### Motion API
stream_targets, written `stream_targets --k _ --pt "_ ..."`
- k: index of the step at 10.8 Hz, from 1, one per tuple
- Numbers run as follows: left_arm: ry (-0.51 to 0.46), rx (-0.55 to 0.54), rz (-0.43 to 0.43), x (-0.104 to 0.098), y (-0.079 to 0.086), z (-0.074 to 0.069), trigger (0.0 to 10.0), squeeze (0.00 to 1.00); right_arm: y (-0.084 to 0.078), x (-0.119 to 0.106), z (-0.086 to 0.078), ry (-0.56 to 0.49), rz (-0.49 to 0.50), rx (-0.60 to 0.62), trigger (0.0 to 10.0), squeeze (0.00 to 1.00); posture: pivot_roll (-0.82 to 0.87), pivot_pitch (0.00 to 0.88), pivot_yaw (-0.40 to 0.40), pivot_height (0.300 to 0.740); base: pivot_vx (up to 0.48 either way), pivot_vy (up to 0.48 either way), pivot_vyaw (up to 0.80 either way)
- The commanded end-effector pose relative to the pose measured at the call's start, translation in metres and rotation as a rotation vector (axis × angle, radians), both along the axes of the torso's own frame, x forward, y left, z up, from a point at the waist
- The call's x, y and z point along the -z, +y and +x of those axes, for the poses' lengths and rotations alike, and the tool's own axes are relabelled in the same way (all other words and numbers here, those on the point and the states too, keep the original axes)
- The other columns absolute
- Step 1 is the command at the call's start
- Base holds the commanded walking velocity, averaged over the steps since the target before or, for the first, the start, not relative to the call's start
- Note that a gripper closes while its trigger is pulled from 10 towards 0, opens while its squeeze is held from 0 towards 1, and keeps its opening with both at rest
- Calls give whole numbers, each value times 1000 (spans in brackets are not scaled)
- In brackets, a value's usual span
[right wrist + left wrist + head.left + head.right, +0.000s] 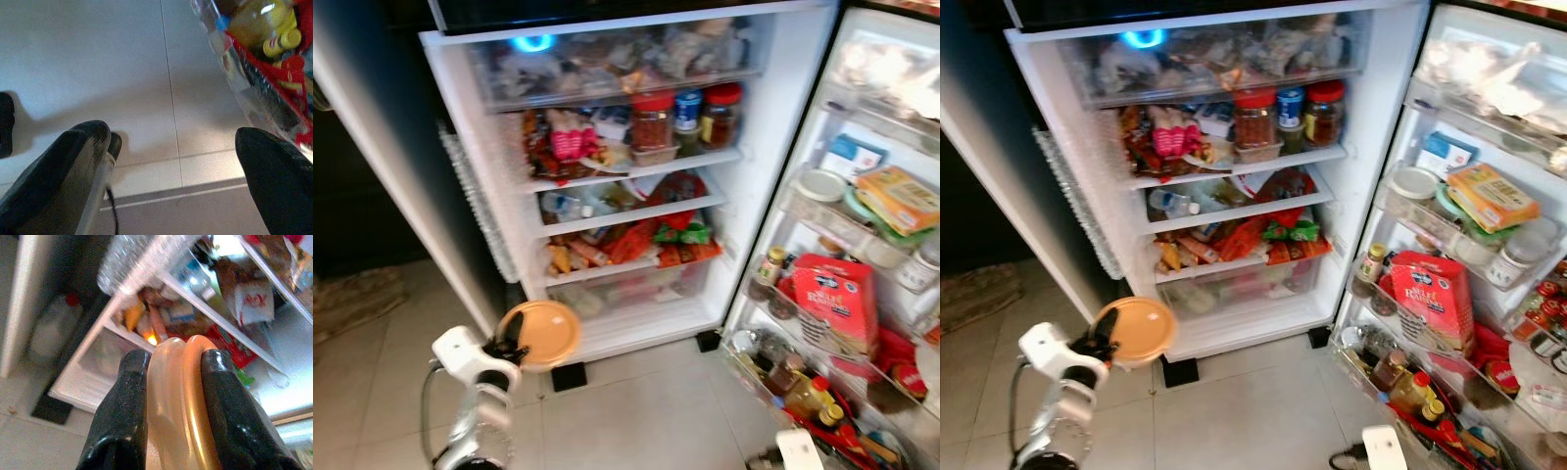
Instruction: Restocking fridge
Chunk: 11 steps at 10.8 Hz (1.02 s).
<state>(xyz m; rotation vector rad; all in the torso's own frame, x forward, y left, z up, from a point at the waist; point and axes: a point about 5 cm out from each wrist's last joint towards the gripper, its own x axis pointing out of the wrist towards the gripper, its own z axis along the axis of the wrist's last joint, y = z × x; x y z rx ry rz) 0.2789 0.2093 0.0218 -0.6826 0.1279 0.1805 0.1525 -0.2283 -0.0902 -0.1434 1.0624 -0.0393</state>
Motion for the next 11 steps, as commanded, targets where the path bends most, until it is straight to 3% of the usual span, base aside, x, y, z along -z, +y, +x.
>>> stream_targets --k 1,4,6,11 --pt "-21 11 -18 -6 -2 5 10000 0 -2 1 -4 17 4 7 10000 0 -57 0 2 740 0 0 0" --pt "-19 25 -27 -6 -2 6 10000 0 -2 1 -3 14 7 5 10000 0 -56 0 0 740 0 0 0" --pt "-14 39 -26 -7 -2 7 10000 0 -2 0 -2 36 -8 -57 10000 0 -57 0 -1 740 336 0 0" --pt "-21 51 -11 -10 -1 12 10000 0 -2 0 -2 31 -4 -39 10000 0 -58 0 2 740 361 0 483"
